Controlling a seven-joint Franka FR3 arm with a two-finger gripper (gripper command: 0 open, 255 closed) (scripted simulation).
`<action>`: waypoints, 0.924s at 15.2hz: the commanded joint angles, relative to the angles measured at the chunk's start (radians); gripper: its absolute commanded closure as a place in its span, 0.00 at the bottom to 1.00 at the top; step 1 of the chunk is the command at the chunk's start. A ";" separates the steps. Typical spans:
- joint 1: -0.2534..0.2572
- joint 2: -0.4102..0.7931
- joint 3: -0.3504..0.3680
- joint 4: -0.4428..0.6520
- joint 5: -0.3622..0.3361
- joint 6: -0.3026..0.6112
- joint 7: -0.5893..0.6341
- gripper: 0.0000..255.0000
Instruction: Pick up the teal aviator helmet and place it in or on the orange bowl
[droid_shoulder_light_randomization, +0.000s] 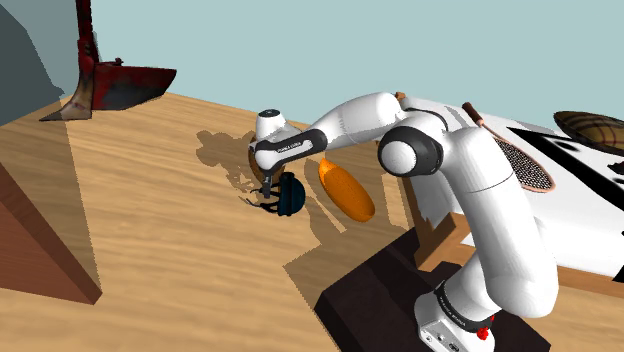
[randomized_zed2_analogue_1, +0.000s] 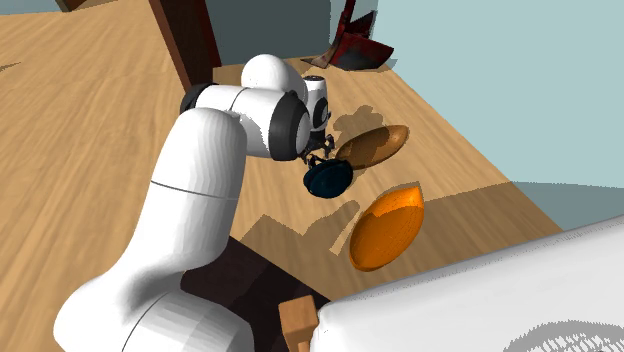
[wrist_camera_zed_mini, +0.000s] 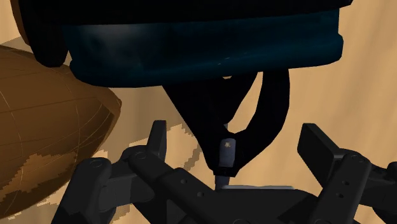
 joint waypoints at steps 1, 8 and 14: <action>0.000 0.000 0.000 0.000 0.000 0.000 0.000 0.00; 0.000 0.001 0.000 0.001 0.000 0.000 0.000 1.00; 0.000 -0.030 0.001 -0.010 0.001 -0.020 -0.001 1.00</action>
